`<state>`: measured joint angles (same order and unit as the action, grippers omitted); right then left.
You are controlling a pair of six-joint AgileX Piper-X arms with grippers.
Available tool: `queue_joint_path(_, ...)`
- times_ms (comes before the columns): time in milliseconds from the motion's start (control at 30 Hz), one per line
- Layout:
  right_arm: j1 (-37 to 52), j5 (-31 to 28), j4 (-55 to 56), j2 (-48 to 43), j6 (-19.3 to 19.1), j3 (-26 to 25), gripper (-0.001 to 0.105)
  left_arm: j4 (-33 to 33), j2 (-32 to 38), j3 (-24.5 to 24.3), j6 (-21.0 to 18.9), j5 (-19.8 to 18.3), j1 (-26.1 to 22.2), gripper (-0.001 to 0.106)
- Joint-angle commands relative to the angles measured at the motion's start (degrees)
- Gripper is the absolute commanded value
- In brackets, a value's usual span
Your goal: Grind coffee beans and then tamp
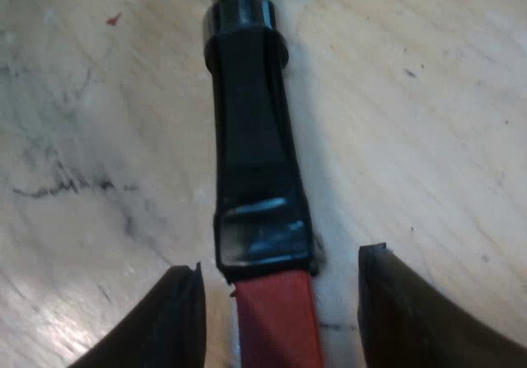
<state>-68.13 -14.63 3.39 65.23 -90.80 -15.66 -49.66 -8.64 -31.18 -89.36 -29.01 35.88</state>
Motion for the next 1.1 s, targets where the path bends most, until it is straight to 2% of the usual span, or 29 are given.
queue_joint_path(33, 0.15, -0.09, 4.59, -0.52, -0.26, -2.87, 0.045, 0.25, 0.32, -0.06, -0.80, -0.30, 0.23, 0.064)
queue_joint_path(367, 0.02, -0.09, 25.06, -2.35, -0.26, -12.59, 0.045, 0.25, 0.32, -0.06, -0.80, -0.30, 0.23, 0.064)
queue_joint_path(567, -0.12, -0.09, 28.93, -7.37, -0.71, -15.55, 0.045, 0.25, 0.32, -0.06, -0.80, -0.30, 0.23, 0.064)
queue_joint_path(800, -0.12, -0.09, 28.72, -14.61, -0.71, -16.17, 0.045, 0.25, 0.32, -0.06, -0.80, -0.30, 0.23, 0.064)
queue_joint_path(900, -0.12, -0.09, 28.73, -17.34, -0.71, -16.17, 0.054, 0.25, 0.32, -0.06, -0.80, -0.30, 0.23, 0.064)
queue_joint_path(967, -0.12, -0.09, 28.07, -19.02, -0.84, -16.17, 0.068, 0.25, 0.32, -0.06, -0.80, -0.30, 0.23, 0.064)
queue_joint_path(1033, -0.12, 0.39, 26.97, -19.89, -2.29, -16.17, 0.073, 0.25, 0.32, -0.06, -0.80, -0.30, 0.23, 0.064)
queue_joint_path(1100, -0.12, 1.64, 25.27, -20.54, -4.80, -16.17, 0.073, 0.25, 0.32, -0.06, -0.80, 0.01, 0.23, 0.064)
